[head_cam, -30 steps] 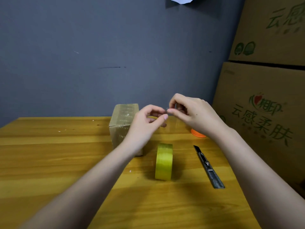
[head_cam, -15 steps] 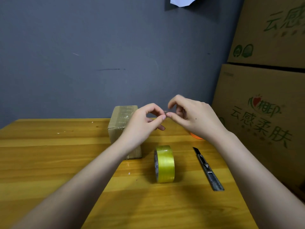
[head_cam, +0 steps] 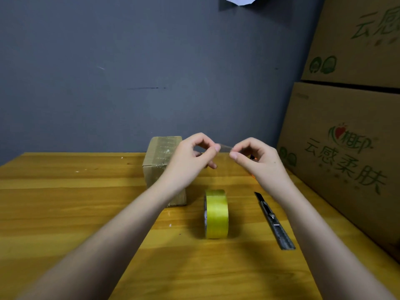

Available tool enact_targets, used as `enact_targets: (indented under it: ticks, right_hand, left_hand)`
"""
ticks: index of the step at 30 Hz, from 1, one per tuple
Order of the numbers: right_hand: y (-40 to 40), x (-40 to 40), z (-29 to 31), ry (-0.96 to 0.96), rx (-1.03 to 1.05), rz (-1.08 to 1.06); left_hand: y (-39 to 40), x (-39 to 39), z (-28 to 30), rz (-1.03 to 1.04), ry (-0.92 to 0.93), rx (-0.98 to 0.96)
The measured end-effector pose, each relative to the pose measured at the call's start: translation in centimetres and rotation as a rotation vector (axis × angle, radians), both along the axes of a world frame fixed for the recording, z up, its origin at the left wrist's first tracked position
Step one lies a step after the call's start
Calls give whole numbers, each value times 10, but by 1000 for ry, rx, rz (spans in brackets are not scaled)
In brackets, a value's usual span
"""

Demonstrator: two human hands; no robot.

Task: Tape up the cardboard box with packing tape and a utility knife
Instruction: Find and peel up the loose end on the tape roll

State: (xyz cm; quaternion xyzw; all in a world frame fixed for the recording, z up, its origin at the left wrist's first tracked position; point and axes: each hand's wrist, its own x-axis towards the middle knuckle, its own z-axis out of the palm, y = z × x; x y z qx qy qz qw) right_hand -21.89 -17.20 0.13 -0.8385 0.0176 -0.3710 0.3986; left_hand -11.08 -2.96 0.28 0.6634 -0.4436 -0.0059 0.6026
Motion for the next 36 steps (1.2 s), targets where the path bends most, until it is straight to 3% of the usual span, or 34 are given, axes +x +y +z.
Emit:
enact_targets:
  ticks: [8,14,20,23,27,36]
  right_hand:
    - [9,1,-7,-17,187,35]
    - [14,0,-8,-88,229,31]
    - [21,-4,-12,-207,107,-41]
    - [21,-4,-13,-209,152,-32]
    - [20,0,-17,-192,306,28]
    - [23,-2,-18,-211,251,2]
  left_hand:
    - [2,-4,2,125,-44,-7]
    - [3,-9,7,73,173,-1]
    - [0,-11,10,65,265,58]
    - [-3,-11,11,48,314,54]
    - [-5,-8,7,55,284,39]
    - [-6,-9,6,40,280,2]
